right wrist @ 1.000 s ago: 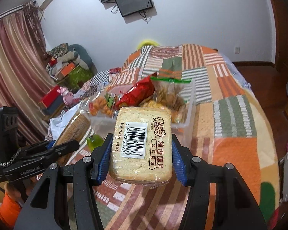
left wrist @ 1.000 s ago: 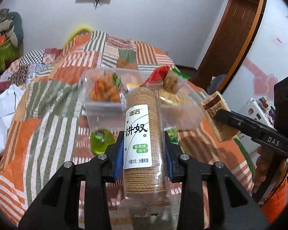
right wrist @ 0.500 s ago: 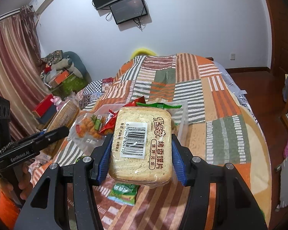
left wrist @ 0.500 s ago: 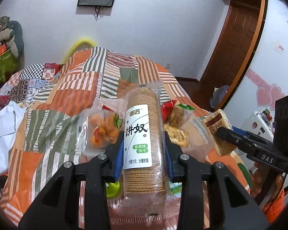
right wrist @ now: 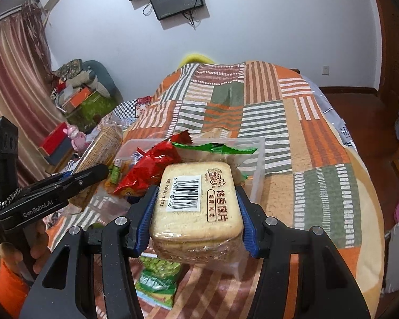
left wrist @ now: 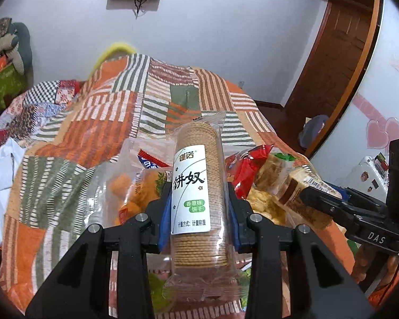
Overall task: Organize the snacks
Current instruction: 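Lift and carry the cracker roll and bread-slice pack over the clear box, then open both tools to drop the cracker roll and bread pack into the box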
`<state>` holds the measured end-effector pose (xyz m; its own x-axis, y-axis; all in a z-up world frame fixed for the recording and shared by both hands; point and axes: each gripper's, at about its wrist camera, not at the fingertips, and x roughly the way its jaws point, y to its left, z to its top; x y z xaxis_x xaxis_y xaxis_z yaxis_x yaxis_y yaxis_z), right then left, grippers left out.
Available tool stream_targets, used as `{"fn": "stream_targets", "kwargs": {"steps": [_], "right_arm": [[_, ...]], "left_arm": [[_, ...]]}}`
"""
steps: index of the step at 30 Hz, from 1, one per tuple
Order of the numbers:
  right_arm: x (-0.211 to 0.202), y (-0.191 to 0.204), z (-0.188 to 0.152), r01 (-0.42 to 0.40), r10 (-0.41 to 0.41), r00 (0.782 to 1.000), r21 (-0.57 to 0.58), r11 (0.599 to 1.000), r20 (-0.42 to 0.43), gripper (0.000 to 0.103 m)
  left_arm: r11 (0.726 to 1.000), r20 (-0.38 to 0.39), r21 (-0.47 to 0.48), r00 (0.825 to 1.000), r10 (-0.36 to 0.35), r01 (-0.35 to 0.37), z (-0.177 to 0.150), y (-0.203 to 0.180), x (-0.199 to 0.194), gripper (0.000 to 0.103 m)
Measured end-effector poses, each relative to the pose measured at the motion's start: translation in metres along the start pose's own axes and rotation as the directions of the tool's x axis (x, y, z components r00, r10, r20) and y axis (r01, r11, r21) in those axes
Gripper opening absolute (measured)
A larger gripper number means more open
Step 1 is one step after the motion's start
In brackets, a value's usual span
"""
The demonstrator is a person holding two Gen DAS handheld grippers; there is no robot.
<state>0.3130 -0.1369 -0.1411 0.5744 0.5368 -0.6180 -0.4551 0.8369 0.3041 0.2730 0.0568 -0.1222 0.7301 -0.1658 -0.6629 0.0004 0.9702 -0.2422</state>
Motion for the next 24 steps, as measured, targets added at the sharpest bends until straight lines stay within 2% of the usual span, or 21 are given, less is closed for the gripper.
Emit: {"fn": "stream_targets", "kwargs": {"steps": [6, 9, 17, 24], "right_arm": [[0.013, 0.001, 0.005, 0.007, -0.007, 1.000, 0.006, 1.000, -0.010, 0.052], [0.018, 0.001, 0.006, 0.013, -0.013, 1.000, 0.009, 1.000, -0.011, 0.052], [0.021, 0.007, 0.004, 0.037, -0.038, 0.999, -0.026, 0.999, -0.039, 0.052], [0.005, 0.008, 0.006, 0.054, -0.054, 0.998, -0.025, 0.998, -0.008, 0.054]], "left_arm": [[0.999, -0.027, -0.030, 0.999, -0.027, 0.026, 0.005, 0.006, 0.021, 0.035], [0.999, -0.028, -0.027, 0.999, -0.037, 0.036, 0.008, 0.004, 0.025, 0.025], [0.999, -0.036, -0.011, 0.999, -0.033, 0.033, 0.010, 0.000, 0.023, 0.025], [0.999, -0.041, -0.020, 0.998, -0.045, 0.044, 0.004, 0.003, 0.007, 0.025]]}}
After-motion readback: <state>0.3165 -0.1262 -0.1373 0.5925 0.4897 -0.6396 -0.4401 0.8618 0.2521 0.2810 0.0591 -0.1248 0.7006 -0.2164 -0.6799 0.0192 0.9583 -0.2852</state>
